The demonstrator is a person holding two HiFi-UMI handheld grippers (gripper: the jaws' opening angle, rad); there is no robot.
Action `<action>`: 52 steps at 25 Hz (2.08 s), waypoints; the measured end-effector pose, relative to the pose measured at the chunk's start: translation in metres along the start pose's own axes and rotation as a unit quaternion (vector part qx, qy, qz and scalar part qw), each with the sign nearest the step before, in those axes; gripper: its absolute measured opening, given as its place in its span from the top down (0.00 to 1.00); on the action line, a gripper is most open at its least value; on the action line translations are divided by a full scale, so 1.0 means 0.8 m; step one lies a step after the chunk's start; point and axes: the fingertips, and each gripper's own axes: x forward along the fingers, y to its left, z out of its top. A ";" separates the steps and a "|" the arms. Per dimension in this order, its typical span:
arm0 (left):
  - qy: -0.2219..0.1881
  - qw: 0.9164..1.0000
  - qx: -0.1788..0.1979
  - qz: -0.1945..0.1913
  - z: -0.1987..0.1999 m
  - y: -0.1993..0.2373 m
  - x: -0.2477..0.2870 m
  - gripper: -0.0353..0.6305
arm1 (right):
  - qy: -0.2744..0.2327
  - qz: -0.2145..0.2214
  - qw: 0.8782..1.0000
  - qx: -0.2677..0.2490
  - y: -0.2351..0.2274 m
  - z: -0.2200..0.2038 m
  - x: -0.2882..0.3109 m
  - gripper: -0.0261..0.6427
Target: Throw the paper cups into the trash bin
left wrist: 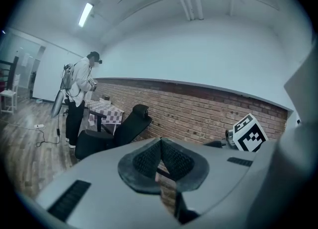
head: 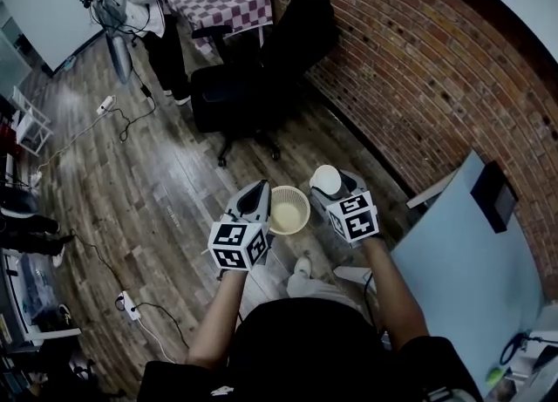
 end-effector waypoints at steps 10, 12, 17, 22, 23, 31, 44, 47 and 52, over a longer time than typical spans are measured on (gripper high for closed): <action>0.020 0.999 -0.011 0.034 -0.003 0.024 0.076 0.94 | 0.015 0.033 0.999 0.015 -0.055 0.002 0.065 0.47; 0.025 0.999 -0.011 0.037 -0.005 0.029 0.084 0.94 | 0.021 0.037 0.999 0.019 -0.061 -0.003 0.076 0.47; 0.044 0.998 -0.009 0.043 -0.017 0.047 0.099 0.94 | 0.037 0.045 0.998 0.025 -0.059 -0.014 0.101 0.47; 0.065 0.997 -0.009 0.034 -0.029 0.059 0.114 0.94 | 0.054 0.052 0.997 0.027 -0.050 -0.025 0.125 0.47; 0.070 0.997 -0.008 0.030 -0.031 0.063 0.116 0.94 | 0.057 0.051 0.997 0.027 -0.047 -0.027 0.129 0.47; 0.099 0.995 0.001 -0.012 -0.032 0.108 0.141 0.94 | 0.075 0.029 0.995 0.052 -0.024 -0.027 0.175 0.47; 0.185 0.981 -0.003 -0.053 -0.139 0.199 0.172 0.94 | 0.140 -0.001 0.982 0.129 0.020 -0.133 0.272 0.47; 0.199 0.978 -0.004 -0.059 -0.173 0.213 0.185 0.94 | 0.152 -0.005 0.978 0.141 0.023 -0.167 0.297 0.47; 0.216 0.974 -0.009 -0.070 -0.230 0.231 0.206 0.94 | 0.171 -0.011 0.972 0.163 0.031 -0.229 0.337 0.47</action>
